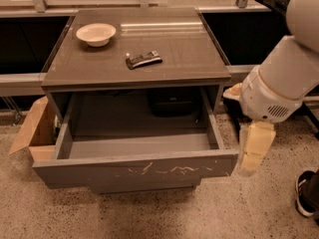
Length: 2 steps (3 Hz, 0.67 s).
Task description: Close top drawer
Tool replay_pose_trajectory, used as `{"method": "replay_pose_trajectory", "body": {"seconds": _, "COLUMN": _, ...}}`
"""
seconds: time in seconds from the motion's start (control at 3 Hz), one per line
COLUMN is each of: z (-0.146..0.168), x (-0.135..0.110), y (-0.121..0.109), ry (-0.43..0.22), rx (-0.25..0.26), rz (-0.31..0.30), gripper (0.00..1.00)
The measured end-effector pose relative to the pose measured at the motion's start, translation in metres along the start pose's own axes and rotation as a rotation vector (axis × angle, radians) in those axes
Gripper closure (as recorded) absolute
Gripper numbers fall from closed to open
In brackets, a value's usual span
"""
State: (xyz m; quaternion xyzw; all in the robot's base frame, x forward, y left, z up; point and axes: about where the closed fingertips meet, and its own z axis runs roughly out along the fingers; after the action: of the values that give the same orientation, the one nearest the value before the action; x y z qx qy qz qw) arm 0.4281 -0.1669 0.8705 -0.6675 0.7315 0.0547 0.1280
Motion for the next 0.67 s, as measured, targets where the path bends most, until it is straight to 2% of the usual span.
{"method": "replay_pose_trajectory", "body": {"seconds": 0.33, "z": 0.038, "x": -0.003, "y": 0.014, "ry": -0.045, "rx": -0.064, "rz": -0.01, "gripper": 0.16}}
{"method": "replay_pose_trajectory", "body": {"seconds": 0.67, "z": 0.07, "x": -0.007, "y": 0.028, "ry": -0.076, "rx": -0.129, "rz": -0.015, "gripper": 0.47}}
